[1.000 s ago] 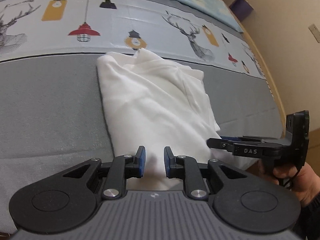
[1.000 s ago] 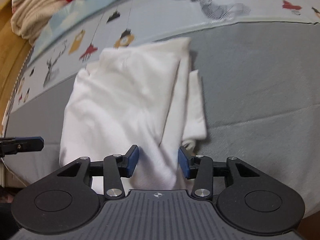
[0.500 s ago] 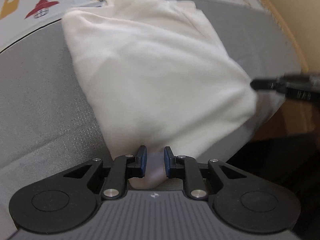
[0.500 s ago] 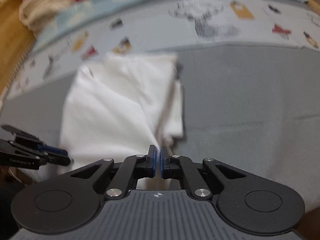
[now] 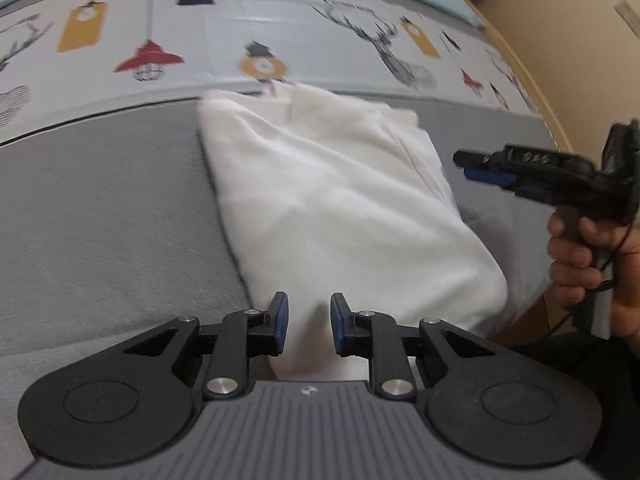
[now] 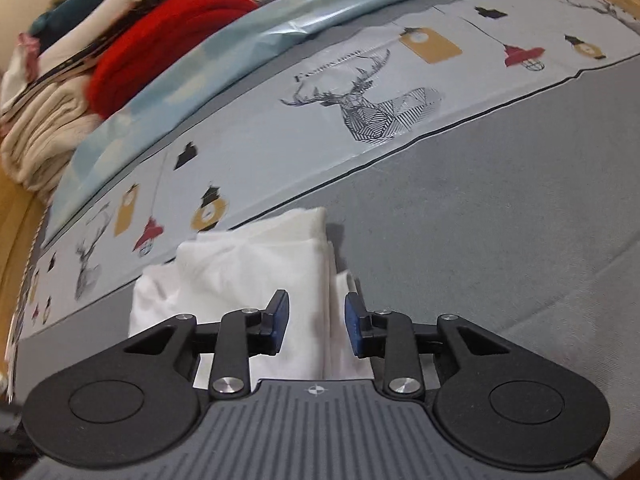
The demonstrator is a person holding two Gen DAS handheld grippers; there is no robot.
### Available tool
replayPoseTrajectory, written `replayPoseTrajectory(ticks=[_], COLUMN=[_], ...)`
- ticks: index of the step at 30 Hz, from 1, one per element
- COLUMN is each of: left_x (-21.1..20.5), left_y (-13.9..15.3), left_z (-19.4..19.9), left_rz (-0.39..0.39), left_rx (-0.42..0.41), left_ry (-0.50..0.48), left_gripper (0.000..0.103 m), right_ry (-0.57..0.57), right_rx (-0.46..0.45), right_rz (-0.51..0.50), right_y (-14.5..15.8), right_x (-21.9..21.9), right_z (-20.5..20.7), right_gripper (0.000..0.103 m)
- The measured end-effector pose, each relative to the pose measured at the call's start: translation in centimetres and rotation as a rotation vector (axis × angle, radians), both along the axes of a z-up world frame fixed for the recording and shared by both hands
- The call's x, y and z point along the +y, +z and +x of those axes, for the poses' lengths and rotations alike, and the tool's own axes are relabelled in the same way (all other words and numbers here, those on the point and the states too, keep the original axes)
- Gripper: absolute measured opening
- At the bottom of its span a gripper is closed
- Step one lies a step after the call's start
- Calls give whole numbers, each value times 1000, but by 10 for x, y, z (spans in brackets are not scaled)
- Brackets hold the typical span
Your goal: Fold small clothes
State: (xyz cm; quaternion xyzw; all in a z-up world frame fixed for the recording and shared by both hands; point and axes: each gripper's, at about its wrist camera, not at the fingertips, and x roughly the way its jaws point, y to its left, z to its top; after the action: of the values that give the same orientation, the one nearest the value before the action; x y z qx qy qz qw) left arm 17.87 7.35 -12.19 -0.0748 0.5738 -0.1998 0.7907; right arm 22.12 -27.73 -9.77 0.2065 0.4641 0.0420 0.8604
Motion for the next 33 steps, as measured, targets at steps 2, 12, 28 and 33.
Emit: replayPoseTrajectory(ticks=[2,12,28,33], left_x=[6,27,17,26], left_y=[5,13,12,9], left_z=[4,10,5,5], left_rz=[-10,-39,-31,-30], left_rx=[-4,-21,-19,-13], left_ry=[21,84,70,92], left_gripper=[23,23,26,26], right_ry=[-16,-68,-91,-57], right_rx=[22,-218,-17,-17], right_rz=[-12,-118,46,24], right_y=[-8,15,-18,-20], right_x=[5,29,6,23], right_z=[12,18,29,34], right_gripper=[34,0,23,24])
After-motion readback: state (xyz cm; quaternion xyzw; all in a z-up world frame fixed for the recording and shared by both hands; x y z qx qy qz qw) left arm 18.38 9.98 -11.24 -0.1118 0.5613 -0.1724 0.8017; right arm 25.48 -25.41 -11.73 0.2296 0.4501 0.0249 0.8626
